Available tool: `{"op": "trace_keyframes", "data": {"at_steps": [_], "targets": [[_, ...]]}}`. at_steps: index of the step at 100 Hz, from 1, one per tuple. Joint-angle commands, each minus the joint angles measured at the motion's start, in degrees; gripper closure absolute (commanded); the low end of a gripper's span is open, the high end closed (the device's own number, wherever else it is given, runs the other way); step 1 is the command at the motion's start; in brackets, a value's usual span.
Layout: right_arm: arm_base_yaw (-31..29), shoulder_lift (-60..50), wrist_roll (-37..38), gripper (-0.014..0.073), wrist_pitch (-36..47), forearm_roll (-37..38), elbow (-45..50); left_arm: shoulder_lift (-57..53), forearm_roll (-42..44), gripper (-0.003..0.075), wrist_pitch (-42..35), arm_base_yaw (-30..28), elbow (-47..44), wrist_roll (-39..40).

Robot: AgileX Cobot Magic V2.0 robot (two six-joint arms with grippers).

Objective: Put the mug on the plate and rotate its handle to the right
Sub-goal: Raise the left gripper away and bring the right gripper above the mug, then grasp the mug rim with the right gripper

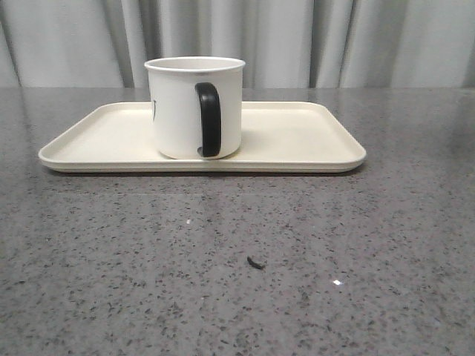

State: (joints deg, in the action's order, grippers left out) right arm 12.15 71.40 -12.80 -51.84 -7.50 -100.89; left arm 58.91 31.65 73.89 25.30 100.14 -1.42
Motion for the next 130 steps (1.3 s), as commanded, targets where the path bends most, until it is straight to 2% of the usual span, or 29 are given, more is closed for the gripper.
{"op": "trace_keyframes", "data": {"at_steps": [1, 21, 39, 97, 130], "targets": [[2.5, 1.4, -1.8, 0.0209, 2.5, -3.6, -3.1, -0.3, 1.7, 0.0739, -1.7, 0.3, 0.9, 1.4], [6.9, 9.0, -2.0, 0.0209, -4.9, -5.9, -5.6, -0.3, 1.5, 0.0739, -1.7, 0.3, 0.9, 1.7], [9.0, 15.2, -2.0, 0.0209, -9.8, -10.9, -5.6, -0.3, 1.5, 0.0739, -1.7, 0.3, 0.9, 1.7], [13.5, 26.5, -1.9, 0.0209, -13.6, -19.0, -5.6, -0.2, 1.5, 0.0739, -1.7, 0.3, 0.9, 1.7], [13.7, 30.7, -1.9, 0.0209, -15.3, -19.4, -5.6, -0.2, 1.5, 0.0739, -1.7, 0.3, 0.9, 1.7]]}}
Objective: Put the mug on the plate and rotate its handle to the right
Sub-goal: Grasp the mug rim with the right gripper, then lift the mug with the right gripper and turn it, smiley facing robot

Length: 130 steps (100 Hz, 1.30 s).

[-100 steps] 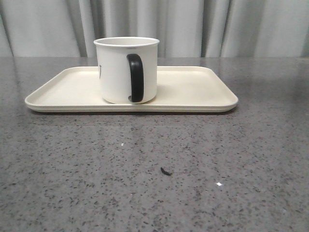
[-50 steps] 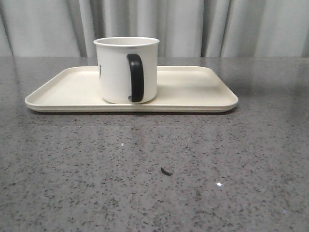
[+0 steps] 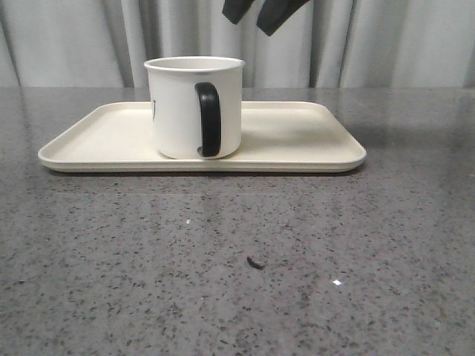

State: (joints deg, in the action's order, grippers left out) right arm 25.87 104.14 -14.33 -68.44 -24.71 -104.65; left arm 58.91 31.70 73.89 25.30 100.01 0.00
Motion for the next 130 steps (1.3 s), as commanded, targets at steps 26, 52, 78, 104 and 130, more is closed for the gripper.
{"op": "trace_keyframes", "data": {"at_steps": [26, 52, 78, 104, 130], "targets": [[0.0, 1.2, 0.3, 0.0209, 1.9, -2.4, -1.9, -0.2, 1.5, 0.0739, -1.7, 0.3, 1.0, 0.3], [0.0, 3.9, 0.6, 0.0209, 2.2, -3.2, -1.9, -0.2, 1.5, 0.0739, -1.7, 0.3, 1.0, 0.3], [0.0, 5.4, 0.6, 0.0234, 2.6, -5.4, -1.9, -0.2, 1.5, 0.0739, -1.7, 0.3, 1.0, 0.3], [0.0, 5.4, 0.6, 0.0575, 2.8, -5.4, -1.9, -0.2, 1.5, 0.0739, -1.7, 0.3, 1.0, 0.3], [0.0, 5.4, 0.0, 0.0691, 4.2, -5.6, -2.5, -0.2, 1.5, 0.0739, -1.7, 0.3, 1.0, 0.3]]}}
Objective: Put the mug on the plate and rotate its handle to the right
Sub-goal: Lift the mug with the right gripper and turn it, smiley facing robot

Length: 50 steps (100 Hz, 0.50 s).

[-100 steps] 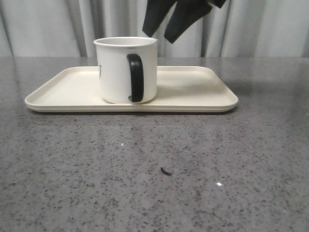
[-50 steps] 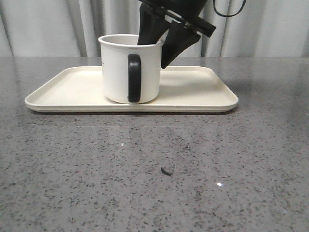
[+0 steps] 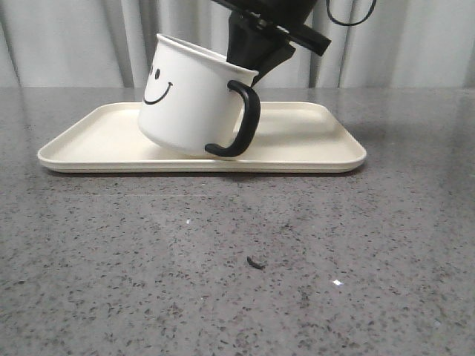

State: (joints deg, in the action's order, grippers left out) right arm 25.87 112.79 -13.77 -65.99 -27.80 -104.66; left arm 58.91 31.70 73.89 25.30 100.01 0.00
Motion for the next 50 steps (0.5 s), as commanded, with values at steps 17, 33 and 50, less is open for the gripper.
{"op": "trace_keyframes", "data": {"at_steps": [17, 33, 50], "targets": [[-0.1, -3.6, -5.2, 0.0691, -1.4, -2.7, -9.2, -0.2, 1.5, 0.0739, -1.7, 0.3, 1.0, 0.3], [-0.1, -3.3, -12.3, 0.0691, -8.2, -2.6, -19.6, -0.2, 1.5, 0.0739, -1.7, 0.3, 1.0, 0.3], [-0.1, -3.3, -18.2, 0.0691, -10.6, -0.2, -25.9, -0.2, 1.5, 0.0739, -1.7, 0.3, 1.0, 0.3]]}}
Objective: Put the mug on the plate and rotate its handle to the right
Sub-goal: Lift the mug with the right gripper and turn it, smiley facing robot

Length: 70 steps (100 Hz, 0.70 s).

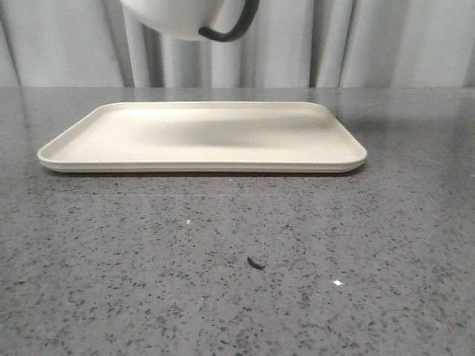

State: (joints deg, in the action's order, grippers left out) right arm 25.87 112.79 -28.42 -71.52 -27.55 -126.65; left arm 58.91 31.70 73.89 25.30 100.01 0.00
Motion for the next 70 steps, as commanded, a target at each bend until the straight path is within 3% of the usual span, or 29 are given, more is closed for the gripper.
{"op": "trace_keyframes", "data": {"at_steps": [1, 28, 70], "targets": [[-0.1, -3.3, -3.7, 0.0691, -5.1, -0.1, -4.1, -0.2, 1.5, 0.0739, -1.7, 0.3, 1.0, 0.3], [0.1, -3.3, -14.2, 0.0691, -5.1, 4.0, -4.1, -0.2, 1.5, 0.0739, -1.7, 0.3, 1.0, 0.3], [2.2, -3.3, -21.2, 0.0689, -5.1, 5.6, 4.0, -0.2, 1.2, 0.0739, -1.7, 0.3, 1.0, 0.3]]}}
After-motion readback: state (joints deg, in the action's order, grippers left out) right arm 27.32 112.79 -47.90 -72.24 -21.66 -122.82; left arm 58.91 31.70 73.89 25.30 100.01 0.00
